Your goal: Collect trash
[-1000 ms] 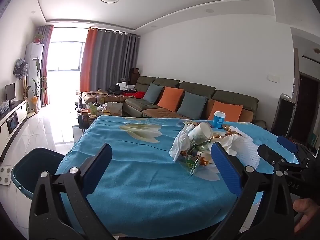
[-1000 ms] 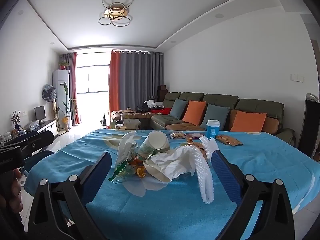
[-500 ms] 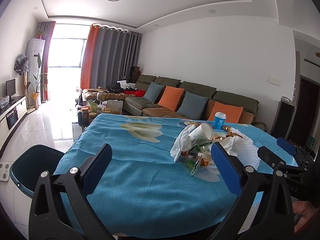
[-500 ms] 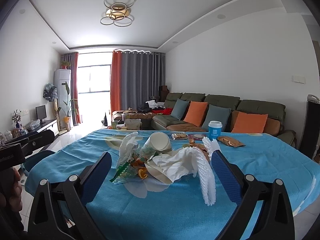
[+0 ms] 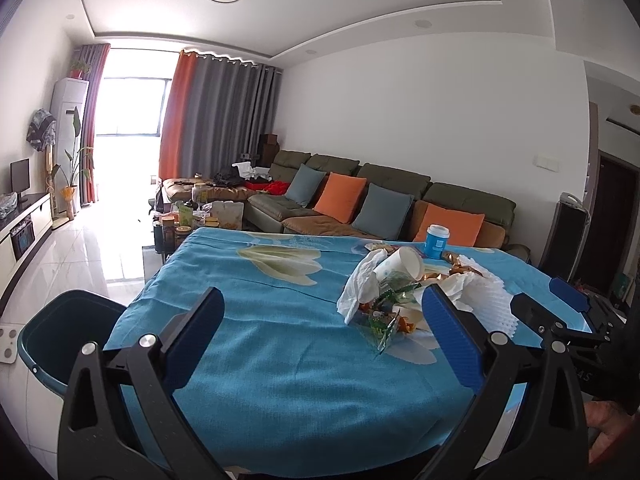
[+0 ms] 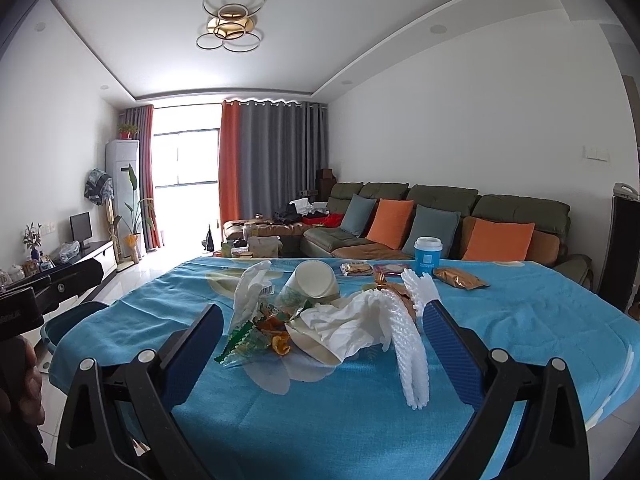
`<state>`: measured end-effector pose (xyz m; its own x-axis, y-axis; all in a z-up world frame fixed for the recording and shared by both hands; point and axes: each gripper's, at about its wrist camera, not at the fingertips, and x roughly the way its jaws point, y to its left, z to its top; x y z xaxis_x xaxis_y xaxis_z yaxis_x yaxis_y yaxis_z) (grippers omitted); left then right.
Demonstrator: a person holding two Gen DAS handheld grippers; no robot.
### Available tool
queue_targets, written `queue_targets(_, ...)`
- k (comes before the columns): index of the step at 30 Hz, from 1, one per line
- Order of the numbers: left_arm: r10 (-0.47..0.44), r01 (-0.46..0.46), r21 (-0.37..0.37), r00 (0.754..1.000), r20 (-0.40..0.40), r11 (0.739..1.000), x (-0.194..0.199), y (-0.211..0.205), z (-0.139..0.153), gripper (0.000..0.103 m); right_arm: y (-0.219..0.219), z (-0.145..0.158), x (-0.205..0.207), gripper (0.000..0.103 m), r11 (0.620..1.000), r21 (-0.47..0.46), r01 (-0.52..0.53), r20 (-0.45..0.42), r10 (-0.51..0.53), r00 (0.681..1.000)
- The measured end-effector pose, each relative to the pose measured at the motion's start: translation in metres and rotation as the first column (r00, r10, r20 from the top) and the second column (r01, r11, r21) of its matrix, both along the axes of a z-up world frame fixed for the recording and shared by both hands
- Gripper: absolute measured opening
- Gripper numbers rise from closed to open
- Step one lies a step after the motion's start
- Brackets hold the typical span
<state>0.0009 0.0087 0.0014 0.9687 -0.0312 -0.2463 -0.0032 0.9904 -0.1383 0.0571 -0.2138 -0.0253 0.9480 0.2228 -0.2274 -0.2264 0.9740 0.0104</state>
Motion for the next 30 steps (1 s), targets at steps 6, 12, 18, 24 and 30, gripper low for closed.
queue_targets(6,-0.003,0.003,-0.005,1.0,-0.001,1.0,0.0,0.002,0.0,0.097,0.0,0.0,0.0,0.096,1.0,0.001,0.004,-0.001,-0.004,1.0)
queue_targets(12,0.001,-0.001,-0.002,1.0,-0.029,1.0,0.004,0.004,-0.003,0.097,-0.001,0.0,0.0,0.096,1.0,0.003,0.009,0.005,-0.009,1.0)
queue_targets(18,0.0,0.0,0.006,1.0,-0.017,1.0,0.001,0.002,-0.002,0.097,-0.001,0.001,0.0,0.096,1.0,0.001,0.008,0.007,-0.008,1.0)
queue_targets(24,0.0,0.0,-0.007,1.0,-0.003,1.0,-0.003,0.002,0.001,0.097,-0.003,0.002,-0.004,0.096,1.0,0.002,0.017,0.018,-0.017,1.0)
queue_targets(30,0.014,-0.014,-0.02,1.0,0.005,1.0,-0.006,0.004,0.005,0.097,-0.009,0.003,-0.007,0.096,0.999,0.003,0.034,0.022,-0.034,0.999)
